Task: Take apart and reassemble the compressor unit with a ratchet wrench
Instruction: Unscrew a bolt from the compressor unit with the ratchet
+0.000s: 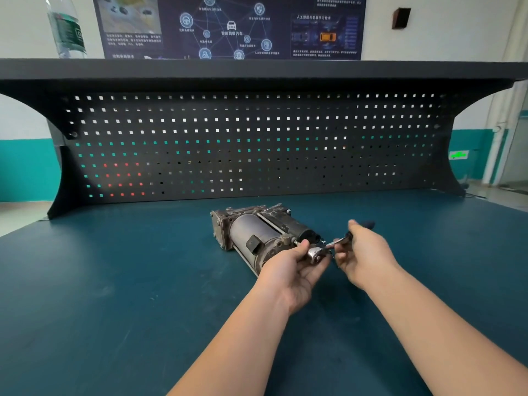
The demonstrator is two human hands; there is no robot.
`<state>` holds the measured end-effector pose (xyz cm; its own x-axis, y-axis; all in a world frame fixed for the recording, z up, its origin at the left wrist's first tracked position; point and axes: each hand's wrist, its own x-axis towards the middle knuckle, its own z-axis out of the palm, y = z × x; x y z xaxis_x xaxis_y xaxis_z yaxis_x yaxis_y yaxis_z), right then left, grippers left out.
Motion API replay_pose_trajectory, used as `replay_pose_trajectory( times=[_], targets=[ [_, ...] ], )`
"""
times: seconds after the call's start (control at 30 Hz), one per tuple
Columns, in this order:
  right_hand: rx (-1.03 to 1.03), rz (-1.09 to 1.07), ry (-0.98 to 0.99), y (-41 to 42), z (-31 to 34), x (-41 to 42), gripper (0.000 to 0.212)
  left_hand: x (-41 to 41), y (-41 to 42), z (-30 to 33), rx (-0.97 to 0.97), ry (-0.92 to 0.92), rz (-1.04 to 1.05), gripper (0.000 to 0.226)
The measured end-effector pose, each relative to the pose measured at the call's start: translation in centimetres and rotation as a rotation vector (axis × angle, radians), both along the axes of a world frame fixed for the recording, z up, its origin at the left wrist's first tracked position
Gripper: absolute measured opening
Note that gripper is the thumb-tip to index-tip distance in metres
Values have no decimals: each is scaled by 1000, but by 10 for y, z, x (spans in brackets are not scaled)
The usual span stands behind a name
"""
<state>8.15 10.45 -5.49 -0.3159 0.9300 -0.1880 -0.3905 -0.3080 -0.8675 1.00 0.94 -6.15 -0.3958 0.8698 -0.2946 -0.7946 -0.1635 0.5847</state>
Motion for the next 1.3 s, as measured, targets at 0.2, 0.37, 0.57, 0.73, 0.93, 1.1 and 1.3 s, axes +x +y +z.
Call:
replay_pose_trajectory(
  times=[0.2, 0.37, 0.57, 0.73, 0.93, 1.1, 1.3],
  targets=[
    [850, -74, -102, -25, 16, 2, 23, -2, 0, -1, 25, -49, 16, 20],
    [925, -69, -162, -27, 16, 4, 21, -3, -1, -1, 32, -67, -13, 30],
    [-77, 49, 22, -2, 0, 2, 26, -3, 1, -4, 18, -3, -31, 24],
    [290, -37, 53, -7, 8, 0, 21, -3, 4, -7, -2, 36, -4, 27],
    [1190, 17, -258, -34, 17, 6, 16, -11, -2, -6, -31, 69, -78, 16],
    [951, -136, -215, -27, 11, 1, 21, -10, 0, -8, -38, 127, -74, 19],
    [-5, 2, -12, 0, 0, -1, 26, -8, 2, -7, -46, 121, -68, 21]
  ],
)
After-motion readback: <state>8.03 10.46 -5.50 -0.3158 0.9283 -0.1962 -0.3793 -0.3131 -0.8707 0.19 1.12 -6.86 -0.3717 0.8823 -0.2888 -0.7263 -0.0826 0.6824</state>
